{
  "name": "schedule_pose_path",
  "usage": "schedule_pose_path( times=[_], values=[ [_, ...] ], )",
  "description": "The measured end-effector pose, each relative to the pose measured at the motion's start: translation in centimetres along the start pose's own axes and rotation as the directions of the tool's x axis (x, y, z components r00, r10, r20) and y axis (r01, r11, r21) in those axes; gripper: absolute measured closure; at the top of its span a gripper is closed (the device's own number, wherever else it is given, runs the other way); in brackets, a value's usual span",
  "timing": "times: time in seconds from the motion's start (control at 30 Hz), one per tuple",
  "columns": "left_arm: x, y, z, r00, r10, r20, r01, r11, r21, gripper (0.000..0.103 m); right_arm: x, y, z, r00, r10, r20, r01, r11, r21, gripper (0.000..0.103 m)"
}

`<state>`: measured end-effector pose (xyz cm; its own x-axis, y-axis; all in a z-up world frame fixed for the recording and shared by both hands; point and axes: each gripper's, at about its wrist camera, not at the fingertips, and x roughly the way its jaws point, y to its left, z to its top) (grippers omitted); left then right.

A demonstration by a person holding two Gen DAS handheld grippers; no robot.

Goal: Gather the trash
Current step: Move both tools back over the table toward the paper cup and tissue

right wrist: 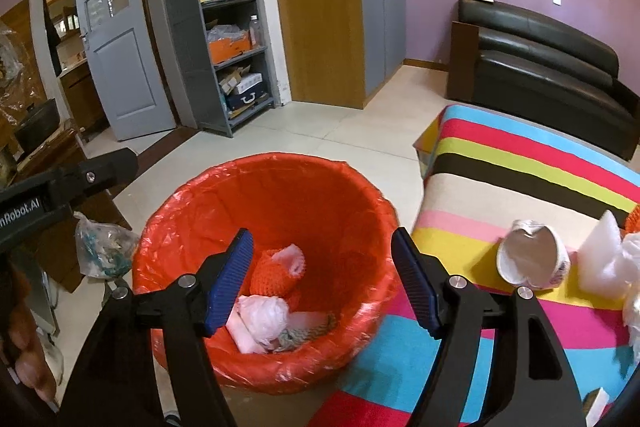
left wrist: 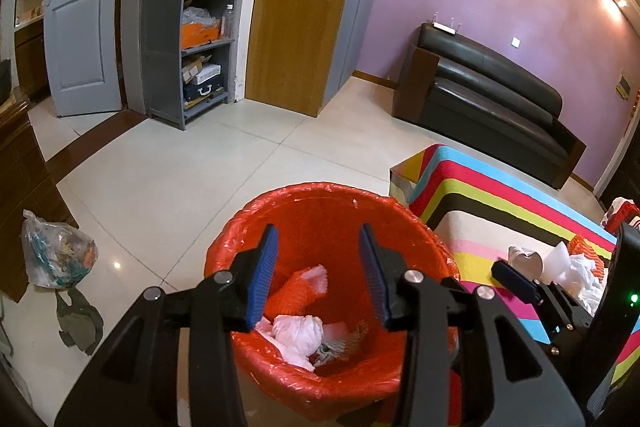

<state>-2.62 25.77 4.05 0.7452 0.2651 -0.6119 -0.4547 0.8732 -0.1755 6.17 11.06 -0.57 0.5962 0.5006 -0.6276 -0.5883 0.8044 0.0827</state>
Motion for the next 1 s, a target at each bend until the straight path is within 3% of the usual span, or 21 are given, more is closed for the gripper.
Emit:
schedule_pose_path(
  times=[1.0],
  values=[
    [1.0, -6.3, -0.4, 0.995, -0.101, 0.007, 0.100, 0.992, 0.075, 0.062, -7.7, -9.2, 0.1, 0.988, -0.135, 0.076, 0.128, 0.987, 0.094, 0.034]
  ],
)
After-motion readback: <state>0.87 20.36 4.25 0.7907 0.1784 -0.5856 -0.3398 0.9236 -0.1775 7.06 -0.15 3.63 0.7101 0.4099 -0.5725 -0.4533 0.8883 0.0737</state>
